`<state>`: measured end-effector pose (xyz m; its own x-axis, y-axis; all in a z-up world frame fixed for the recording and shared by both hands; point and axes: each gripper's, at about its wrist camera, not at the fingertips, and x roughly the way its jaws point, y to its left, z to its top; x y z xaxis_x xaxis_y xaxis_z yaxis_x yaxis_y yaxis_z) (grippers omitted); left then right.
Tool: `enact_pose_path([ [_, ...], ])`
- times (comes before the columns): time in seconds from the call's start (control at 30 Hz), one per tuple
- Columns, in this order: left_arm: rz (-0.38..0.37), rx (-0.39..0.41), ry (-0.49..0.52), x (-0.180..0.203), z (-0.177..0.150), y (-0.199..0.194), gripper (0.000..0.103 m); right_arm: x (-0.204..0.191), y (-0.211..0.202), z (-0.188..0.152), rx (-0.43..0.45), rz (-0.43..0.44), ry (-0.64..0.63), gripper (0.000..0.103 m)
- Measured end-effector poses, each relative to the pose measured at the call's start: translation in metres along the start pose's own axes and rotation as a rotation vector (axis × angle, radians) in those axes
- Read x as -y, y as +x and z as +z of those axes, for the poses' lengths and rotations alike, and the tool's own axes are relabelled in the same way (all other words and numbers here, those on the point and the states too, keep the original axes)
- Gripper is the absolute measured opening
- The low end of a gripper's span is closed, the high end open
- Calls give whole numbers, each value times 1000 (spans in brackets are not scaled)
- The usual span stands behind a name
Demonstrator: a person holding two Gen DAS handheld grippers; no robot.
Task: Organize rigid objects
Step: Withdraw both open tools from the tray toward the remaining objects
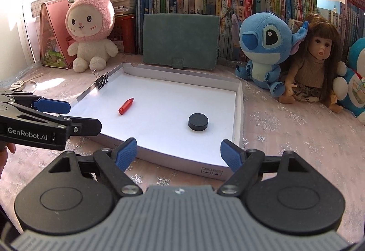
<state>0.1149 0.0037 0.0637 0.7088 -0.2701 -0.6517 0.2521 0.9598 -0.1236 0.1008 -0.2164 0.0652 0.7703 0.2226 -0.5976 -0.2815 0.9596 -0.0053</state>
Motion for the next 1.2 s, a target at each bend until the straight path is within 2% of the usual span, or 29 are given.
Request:
enact_pose_path([
  [0.2,-6,19,7,2,-18,-16,81,-2,-14,-15,19,16,11,92],
  [0.57,-13,35,2,8,-49,-36,81,-12,-33,-42,73,8,7,92],
  [0.93,4,44,-24,11,-73,-38,82,-19,-35,-64,98,11,1,92],
  [1.2,38,73,-3,13,-90,-47,82,-24,-35,-79,99,5,-19,92],
])
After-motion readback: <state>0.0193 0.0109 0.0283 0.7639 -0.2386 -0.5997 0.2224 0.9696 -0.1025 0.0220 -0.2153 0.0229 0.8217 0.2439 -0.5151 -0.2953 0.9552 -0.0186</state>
